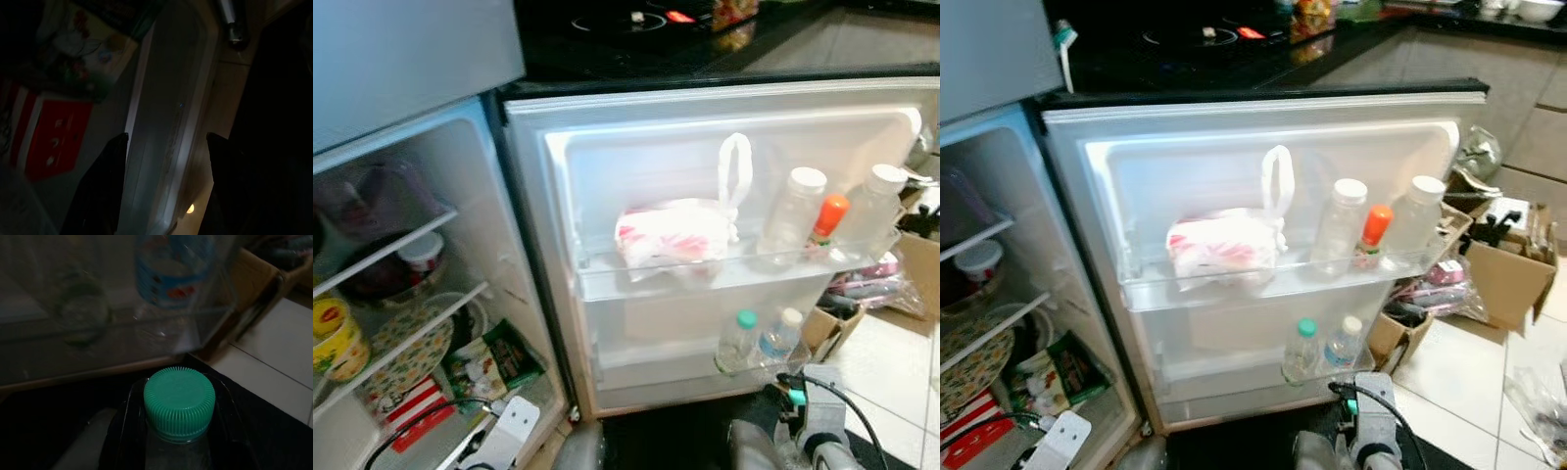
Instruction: Restocking fridge
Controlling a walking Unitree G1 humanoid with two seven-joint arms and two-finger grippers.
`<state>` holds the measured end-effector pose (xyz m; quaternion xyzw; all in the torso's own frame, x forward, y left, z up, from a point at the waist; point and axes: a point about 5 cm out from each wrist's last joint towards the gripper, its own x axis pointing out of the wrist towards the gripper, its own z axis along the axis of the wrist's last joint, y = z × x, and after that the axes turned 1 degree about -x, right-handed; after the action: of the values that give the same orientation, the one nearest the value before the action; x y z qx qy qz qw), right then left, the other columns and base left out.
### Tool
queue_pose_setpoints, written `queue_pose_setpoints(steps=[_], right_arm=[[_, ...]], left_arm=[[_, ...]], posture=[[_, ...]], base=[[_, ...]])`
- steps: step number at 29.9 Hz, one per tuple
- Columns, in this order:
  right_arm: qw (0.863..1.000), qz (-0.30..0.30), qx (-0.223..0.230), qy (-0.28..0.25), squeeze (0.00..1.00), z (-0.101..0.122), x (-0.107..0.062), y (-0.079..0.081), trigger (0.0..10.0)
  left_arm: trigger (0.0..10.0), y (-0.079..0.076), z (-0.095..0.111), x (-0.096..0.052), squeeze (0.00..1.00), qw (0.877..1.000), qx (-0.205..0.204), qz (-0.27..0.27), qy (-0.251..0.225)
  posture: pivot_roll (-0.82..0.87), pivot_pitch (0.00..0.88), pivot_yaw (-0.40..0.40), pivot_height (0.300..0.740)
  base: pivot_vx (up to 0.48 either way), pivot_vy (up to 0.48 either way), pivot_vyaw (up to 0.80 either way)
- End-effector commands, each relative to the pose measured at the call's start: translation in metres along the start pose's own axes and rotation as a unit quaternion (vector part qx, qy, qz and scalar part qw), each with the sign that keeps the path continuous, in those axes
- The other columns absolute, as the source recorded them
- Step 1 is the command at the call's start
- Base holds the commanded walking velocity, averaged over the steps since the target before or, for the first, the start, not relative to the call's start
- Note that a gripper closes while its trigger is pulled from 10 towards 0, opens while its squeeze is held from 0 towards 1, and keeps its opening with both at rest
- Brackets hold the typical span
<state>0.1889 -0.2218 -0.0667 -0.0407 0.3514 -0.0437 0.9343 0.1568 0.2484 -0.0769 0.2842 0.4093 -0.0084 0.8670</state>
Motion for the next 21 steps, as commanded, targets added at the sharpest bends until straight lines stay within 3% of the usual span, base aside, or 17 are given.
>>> queue_pose_setpoints(steps=[1, 9, 15, 17, 18, 20, 21], right_arm=[[0.999, 0.036, -0.013, -0.013, 0.00, 0.003, 0.001, 0.013, 10.0], [0.979, 0.154, -0.108, -0.076, 0.00, 0.015, -0.005, 0.035, 10.0], [0.958, 0.211, -0.146, -0.128, 0.00, 0.022, -0.020, 0.030, 10.0], [0.945, 0.233, -0.162, -0.160, 0.00, 0.030, -0.034, 0.024, 10.0], [0.945, 0.233, -0.162, -0.160, 0.00, 0.030, -0.034, 0.024, 10.0], [0.929, 0.255, -0.193, -0.188, 0.00, 0.039, -0.050, 0.020, 10.0], [0.929, 0.255, -0.193, -0.188, 0.00, 0.039, -0.050, 0.020, 10.0]], left_arm=[[10.0, 0.000, -0.002, 0.000, 0.00, 1.000, 0.002, -0.002, 0.004], [10.0, 0.000, -0.002, -0.001, 0.00, 1.000, 0.003, -0.001, 0.004], [10.0, 0.001, -0.005, -0.001, 0.00, 1.000, 0.001, 0.002, 0.007], [10.0, 0.001, -0.007, -0.002, 0.00, 1.000, 0.001, 0.001, 0.009], [10.0, 0.001, -0.007, -0.002, 0.00, 1.000, 0.001, 0.001, 0.009], [10.0, 0.000, -0.010, -0.003, 0.00, 1.000, 0.001, 0.000, 0.010], [10.0, 0.000, -0.010, -0.003, 0.00, 1.000, 0.001, 0.000, 0.010]], posture=[[0.04, 0.000, -0.017, 0.535], [0.04, 0.000, -0.017, 0.505], [0.03, 0.000, -0.038, 0.486], [0.03, 0.000, -0.042, 0.486], [0.03, 0.000, -0.042, 0.486], [0.02, 0.003, -0.045, 0.486], [0.02, 0.003, -0.045, 0.486]], base=[[0.000, 0.000, 0.00], [0.000, 0.000, 0.00], [0.000, 0.000, 0.00], [0.000, 0.000, 0.00], [0.000, 0.000, 0.00], [0.000, 0.000, 0.00], [0.000, 0.000, 0.00]])
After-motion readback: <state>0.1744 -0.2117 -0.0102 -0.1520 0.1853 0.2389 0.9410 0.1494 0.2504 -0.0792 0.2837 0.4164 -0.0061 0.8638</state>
